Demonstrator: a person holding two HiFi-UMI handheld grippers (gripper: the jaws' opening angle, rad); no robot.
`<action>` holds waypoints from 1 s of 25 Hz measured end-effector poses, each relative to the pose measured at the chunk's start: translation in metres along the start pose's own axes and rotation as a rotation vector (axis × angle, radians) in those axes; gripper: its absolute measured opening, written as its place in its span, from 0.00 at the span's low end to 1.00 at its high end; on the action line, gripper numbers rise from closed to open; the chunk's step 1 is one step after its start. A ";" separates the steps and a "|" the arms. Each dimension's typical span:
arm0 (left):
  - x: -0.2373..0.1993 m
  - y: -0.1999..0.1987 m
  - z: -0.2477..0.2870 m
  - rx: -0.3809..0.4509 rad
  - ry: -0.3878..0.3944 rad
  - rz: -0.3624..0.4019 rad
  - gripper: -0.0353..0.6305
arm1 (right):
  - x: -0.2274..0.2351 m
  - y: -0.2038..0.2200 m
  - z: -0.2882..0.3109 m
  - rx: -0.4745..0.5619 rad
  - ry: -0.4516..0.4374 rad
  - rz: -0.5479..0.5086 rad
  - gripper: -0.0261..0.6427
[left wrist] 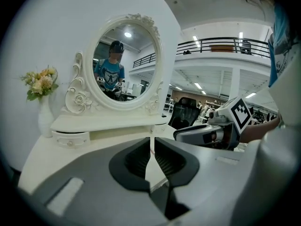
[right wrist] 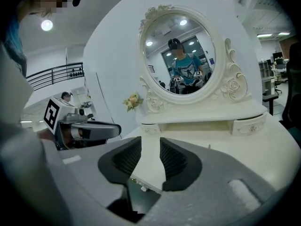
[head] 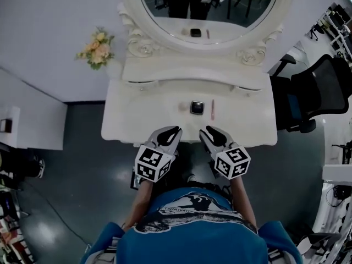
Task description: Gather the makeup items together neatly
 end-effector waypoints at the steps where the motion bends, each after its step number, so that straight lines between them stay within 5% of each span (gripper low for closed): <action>1: 0.009 0.002 -0.004 0.002 -0.003 0.003 0.12 | -0.001 0.002 -0.005 -0.002 -0.012 -0.006 0.22; 13: 0.072 0.041 -0.077 0.023 -0.150 -0.026 0.12 | -0.045 0.030 -0.053 0.027 -0.148 -0.092 0.14; 25: 0.132 0.080 -0.130 0.040 -0.188 -0.028 0.12 | -0.085 0.066 -0.102 0.024 -0.184 -0.153 0.03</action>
Point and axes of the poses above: the fingertips, and each gripper's own axes: z forward along the fingers, x to its right, y out of its underside, the point moved 10 cm from there along -z, backward along the fingers, and after that the axes turned 14 degrees about -y, right-handed, at the moved point
